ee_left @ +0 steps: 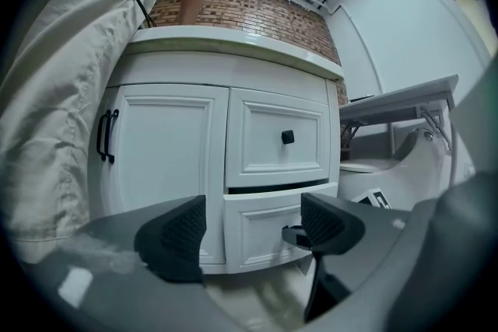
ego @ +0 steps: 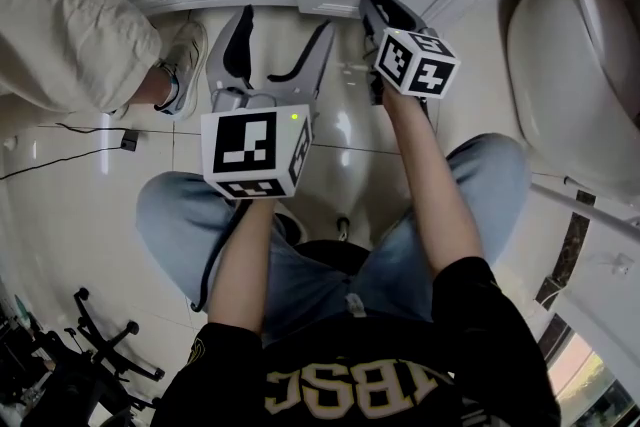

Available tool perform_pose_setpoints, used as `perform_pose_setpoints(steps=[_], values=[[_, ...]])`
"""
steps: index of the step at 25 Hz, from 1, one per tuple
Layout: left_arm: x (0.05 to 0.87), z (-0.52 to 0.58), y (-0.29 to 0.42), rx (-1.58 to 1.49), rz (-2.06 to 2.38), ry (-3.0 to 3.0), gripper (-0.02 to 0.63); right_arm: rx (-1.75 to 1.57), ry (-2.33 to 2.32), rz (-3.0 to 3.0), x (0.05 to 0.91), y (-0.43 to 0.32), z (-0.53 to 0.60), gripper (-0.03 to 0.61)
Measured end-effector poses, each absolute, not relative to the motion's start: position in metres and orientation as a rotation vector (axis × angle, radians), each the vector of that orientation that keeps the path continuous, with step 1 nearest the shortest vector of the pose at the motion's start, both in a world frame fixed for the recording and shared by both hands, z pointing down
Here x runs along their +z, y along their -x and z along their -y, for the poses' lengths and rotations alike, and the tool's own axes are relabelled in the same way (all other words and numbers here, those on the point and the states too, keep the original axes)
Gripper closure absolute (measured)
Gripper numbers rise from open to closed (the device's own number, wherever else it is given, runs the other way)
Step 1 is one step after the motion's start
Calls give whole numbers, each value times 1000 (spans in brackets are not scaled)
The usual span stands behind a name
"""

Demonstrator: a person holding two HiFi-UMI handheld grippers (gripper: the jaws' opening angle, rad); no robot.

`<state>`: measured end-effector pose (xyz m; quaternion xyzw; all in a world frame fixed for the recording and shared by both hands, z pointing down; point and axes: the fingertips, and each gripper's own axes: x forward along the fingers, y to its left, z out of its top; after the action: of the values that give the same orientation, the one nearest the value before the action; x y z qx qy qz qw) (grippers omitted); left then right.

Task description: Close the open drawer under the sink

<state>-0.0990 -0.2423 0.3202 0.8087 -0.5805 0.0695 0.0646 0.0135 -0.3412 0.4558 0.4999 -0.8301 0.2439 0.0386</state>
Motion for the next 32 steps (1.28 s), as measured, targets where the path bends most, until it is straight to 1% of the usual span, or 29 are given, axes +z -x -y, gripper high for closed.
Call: perform_pose_setpoints(steps=[6, 18, 19, 21, 23, 27, 32], values=[[323, 250, 104, 207, 1768, -2407, 228, 706, -1555, 2560, 454, -16, 364, 443], [315, 256, 107, 186, 1760, -2419, 229, 799, -1499, 2623, 457, -16, 375, 439], [313, 256, 107, 184, 1759, -2425, 227, 823, -1490, 2606, 460, -17, 372, 441], [309, 256, 108, 182, 1760, -2438, 227, 876, -1479, 2546, 470, -23, 365, 474], [308, 256, 110, 179, 1764, -2442, 228, 894, -1480, 2509, 473, -30, 358, 474], [311, 253, 107, 190, 1759, -2442, 229, 831, -1483, 2556, 444, -38, 343, 474], [304, 256, 91, 227, 1761, -2512, 227, 597, -1488, 2624, 387, -47, 321, 474]])
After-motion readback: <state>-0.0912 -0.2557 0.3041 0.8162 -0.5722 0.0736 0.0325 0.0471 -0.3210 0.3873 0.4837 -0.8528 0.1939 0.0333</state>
